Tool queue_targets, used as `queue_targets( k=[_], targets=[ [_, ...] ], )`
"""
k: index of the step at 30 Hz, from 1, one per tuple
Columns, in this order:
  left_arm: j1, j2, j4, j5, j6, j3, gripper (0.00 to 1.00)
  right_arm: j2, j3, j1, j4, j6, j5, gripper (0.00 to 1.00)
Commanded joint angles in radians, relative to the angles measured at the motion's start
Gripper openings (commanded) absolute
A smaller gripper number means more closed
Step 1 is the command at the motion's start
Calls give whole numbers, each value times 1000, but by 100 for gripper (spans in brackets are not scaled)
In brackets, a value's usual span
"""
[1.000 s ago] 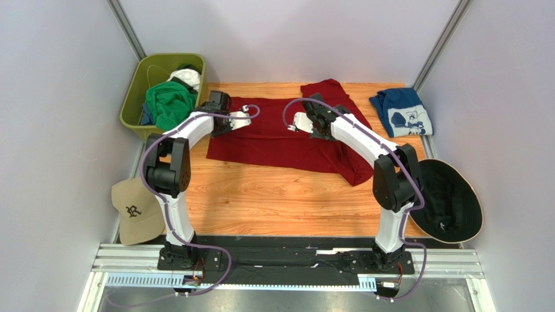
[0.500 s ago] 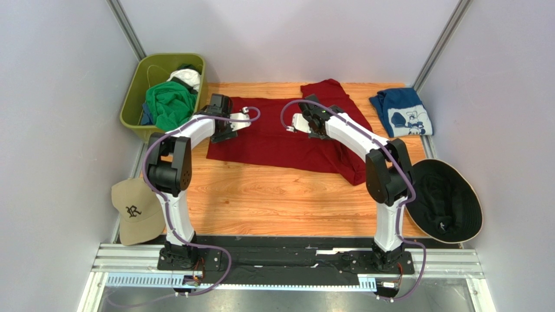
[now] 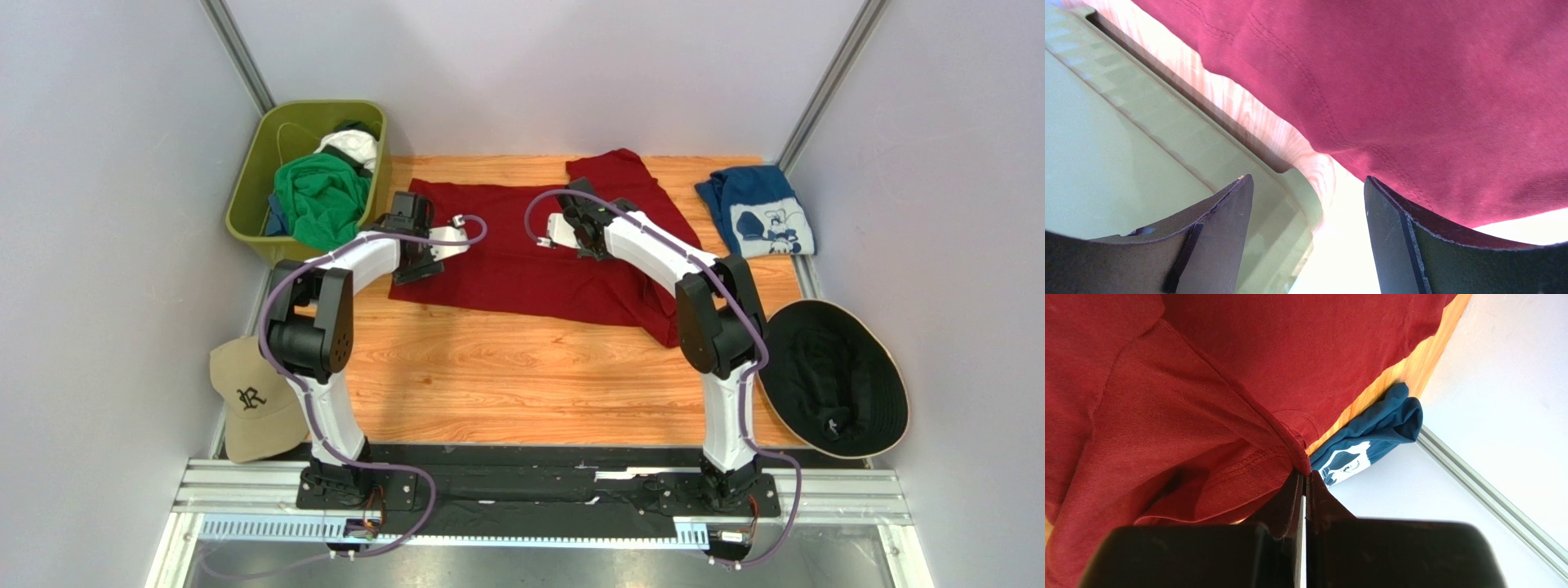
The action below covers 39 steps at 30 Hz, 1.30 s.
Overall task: Fold and stack the t-shirts
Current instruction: Fold the tshirt
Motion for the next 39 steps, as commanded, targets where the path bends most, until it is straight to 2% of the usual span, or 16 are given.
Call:
queue_targets(
  k=[1, 15, 39],
  targets=[
    [-8, -50, 52, -6, -14, -38, 75, 12, 44, -5, 51, -44, 55, 0],
    [-11, -27, 106, -24, -6, -98, 75, 43, 24, -14, 148, -124, 109, 0],
    [-11, -28, 135, -30, 5, -148, 75, 176, 122, -36, 287, -277, 178, 0]
  ],
)
